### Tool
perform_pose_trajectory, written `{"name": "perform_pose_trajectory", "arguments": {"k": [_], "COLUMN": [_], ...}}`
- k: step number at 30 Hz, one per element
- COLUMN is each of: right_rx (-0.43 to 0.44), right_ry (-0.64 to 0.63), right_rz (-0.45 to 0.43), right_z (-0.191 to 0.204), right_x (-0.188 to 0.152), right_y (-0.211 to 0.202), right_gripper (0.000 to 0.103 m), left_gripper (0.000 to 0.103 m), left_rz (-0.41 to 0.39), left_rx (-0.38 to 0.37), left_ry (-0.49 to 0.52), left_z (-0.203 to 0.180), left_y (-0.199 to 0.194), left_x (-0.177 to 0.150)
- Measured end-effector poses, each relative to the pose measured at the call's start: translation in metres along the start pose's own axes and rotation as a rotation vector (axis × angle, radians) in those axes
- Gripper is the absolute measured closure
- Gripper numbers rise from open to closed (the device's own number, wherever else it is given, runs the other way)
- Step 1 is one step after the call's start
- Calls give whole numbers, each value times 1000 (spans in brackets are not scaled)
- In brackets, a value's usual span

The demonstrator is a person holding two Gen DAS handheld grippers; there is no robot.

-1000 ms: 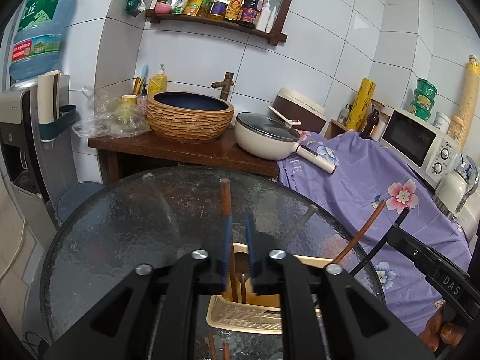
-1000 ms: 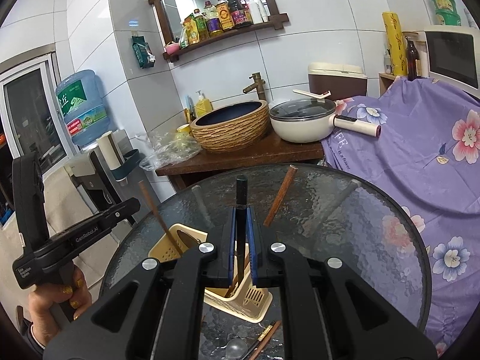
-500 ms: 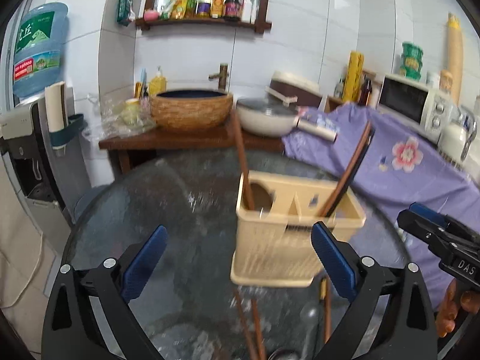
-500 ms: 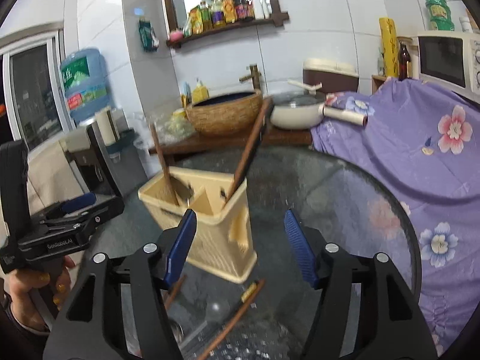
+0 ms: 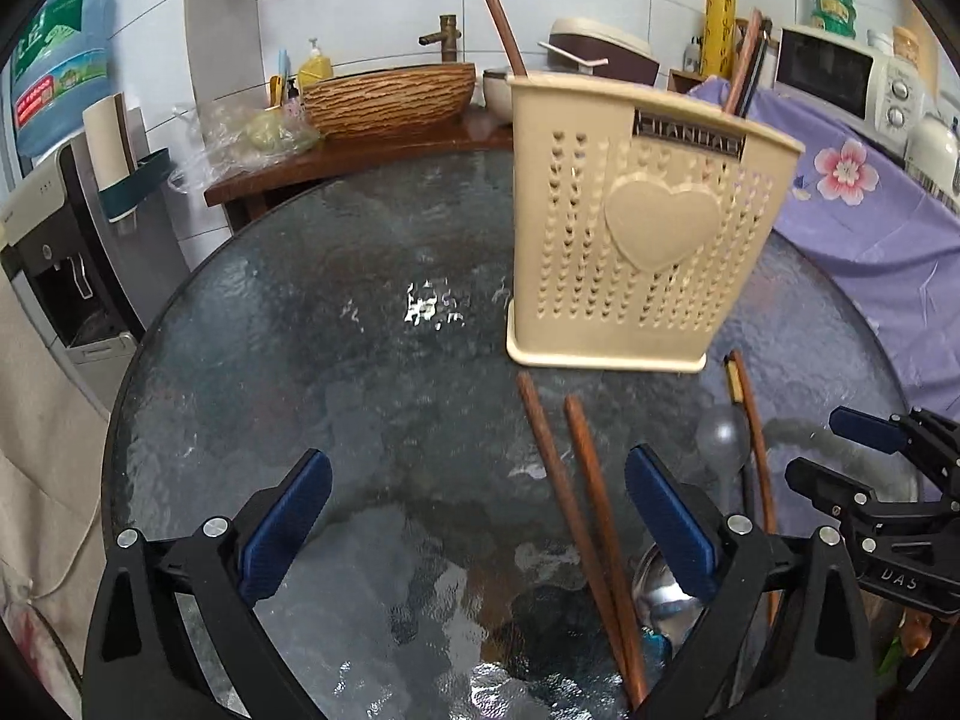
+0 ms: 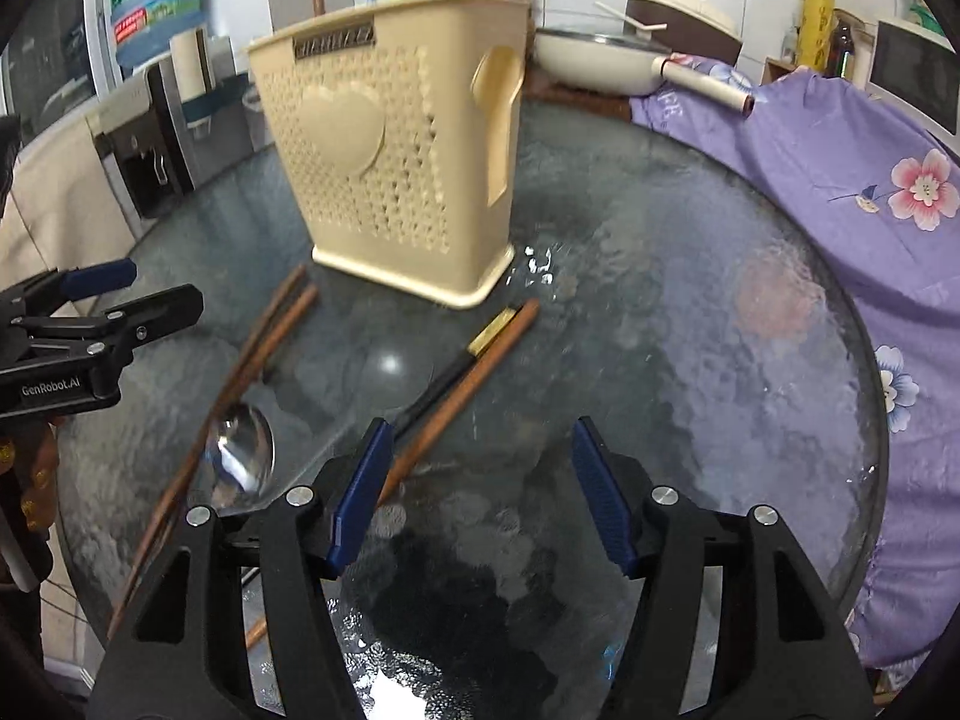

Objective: Organize utensils
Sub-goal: 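Move both open tools down to the chopsticks lying beside the holder, then grasp a brown chopstick with the left tool while the right tool grasps another brown chopstick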

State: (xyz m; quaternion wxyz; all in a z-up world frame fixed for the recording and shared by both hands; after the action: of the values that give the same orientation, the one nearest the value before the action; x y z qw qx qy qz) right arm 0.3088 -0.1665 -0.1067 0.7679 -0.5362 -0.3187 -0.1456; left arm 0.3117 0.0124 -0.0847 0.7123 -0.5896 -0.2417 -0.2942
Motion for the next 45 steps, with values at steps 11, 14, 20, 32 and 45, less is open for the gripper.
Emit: {"name": "perform_pose_trajectory", "arguments": {"k": [11, 14, 20, 32, 45], "right_rx": [20, 1, 21, 20, -19], "right_ry": [32, 13, 18, -9, 26], "right_rz": [64, 75, 100, 118, 137], "right_z": [7, 7, -2, -8, -30], "right_x": [-6, -7, -10, -10, 13], "right_y": [22, 21, 15, 14, 29], "right_gripper": [55, 60, 68, 70, 78], "left_gripper": [11, 16, 28, 51, 70], "left_rz": [15, 28, 55, 147, 173], "left_rx": [25, 23, 7, -40, -31], "left_ry": [52, 58, 67, 63, 62], "left_z": [-11, -12, -14, -32, -35], "left_y": [4, 5, 12, 40, 57], "left_x": [-12, -14, -14, -5, 10]}}
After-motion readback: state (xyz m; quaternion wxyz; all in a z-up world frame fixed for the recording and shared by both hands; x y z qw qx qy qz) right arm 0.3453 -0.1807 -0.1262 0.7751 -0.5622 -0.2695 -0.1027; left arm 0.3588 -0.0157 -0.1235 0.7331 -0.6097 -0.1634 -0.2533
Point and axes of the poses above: each gripper's, at about its wrist camera, not at the fingertips, and y roughly the way its jaws point, z to its left, x to its top, the point moved 10 cm from there along y, roughly the way its jaws point, and after that the axes turned 13 degrees about x, right-handed, at the moved point
